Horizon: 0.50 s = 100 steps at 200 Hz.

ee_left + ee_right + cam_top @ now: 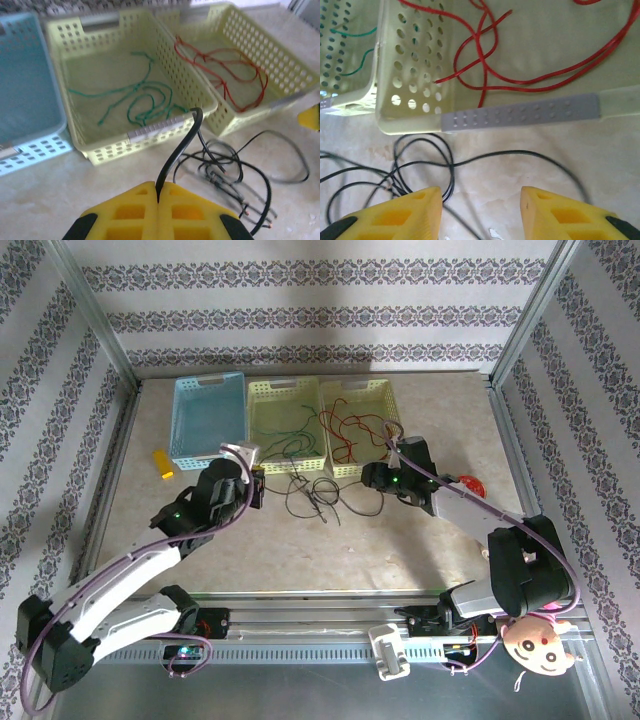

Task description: Untangle the cables

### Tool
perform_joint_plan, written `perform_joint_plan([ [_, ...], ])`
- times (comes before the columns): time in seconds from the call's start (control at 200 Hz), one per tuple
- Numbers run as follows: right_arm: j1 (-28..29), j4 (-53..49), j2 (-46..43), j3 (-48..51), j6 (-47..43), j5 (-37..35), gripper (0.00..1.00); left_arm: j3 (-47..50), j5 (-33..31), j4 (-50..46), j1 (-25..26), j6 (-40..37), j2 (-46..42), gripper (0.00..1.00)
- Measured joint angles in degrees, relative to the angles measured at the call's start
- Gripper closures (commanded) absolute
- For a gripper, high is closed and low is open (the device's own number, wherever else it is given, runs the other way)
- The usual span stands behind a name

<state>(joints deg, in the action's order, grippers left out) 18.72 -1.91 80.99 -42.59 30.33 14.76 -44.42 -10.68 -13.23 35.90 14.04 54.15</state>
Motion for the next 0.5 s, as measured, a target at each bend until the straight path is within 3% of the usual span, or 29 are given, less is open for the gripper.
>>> perform_joint_plan([
  [0.13, -0.15, 0.0, -0.31, 0.0, 0.31, -0.5, 0.55, -0.28, -0.31, 1.68, -0.66, -0.17, -3.3, 1.0],
  [0.335, -0.15, 0.37, -0.63, 0.35, 0.92, -0.57, 0.55, -4.63, 5.92, 2.93, -1.86, -0.37, -4.0, 1.0],
  [0.5, -0.13, 0.52, -0.7, 0.74, 0.92, -0.5, 0.55, -5.64, 4.33, 4.96, -2.71, 0.55, -4.0, 1.0],
])
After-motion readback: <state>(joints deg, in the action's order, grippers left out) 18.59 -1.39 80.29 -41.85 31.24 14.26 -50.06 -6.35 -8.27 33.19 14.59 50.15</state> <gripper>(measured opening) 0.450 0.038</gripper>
